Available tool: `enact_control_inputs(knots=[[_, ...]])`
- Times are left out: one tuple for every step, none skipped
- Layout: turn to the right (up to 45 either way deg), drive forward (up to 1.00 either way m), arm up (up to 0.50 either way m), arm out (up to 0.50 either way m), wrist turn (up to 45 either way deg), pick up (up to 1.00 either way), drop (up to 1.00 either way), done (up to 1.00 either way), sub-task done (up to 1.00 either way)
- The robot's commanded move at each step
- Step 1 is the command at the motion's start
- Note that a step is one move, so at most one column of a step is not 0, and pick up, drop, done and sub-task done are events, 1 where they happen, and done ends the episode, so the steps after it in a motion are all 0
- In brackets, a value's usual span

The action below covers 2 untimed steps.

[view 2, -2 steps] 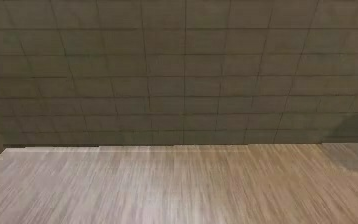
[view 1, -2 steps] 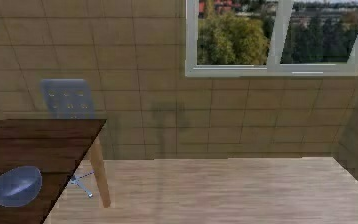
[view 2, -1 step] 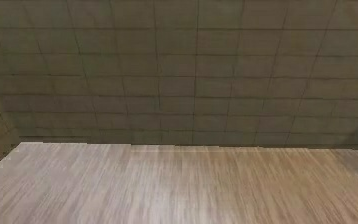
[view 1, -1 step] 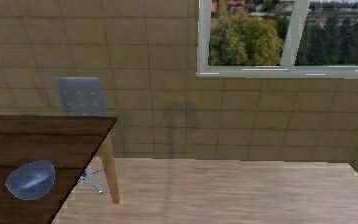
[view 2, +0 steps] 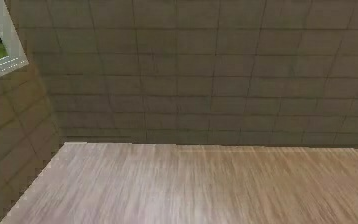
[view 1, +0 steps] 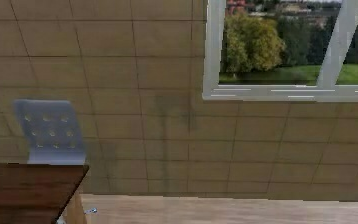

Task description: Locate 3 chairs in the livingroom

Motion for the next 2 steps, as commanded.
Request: enact_control_inputs(knots=[[-42.0, 0.00, 0.00, 0.00, 0.0, 0.00, 0.00, 0.00, 0.00], [0.0, 0.00, 0.00, 0.00, 0.0, 0.00, 0.00, 1.00, 0.00]])
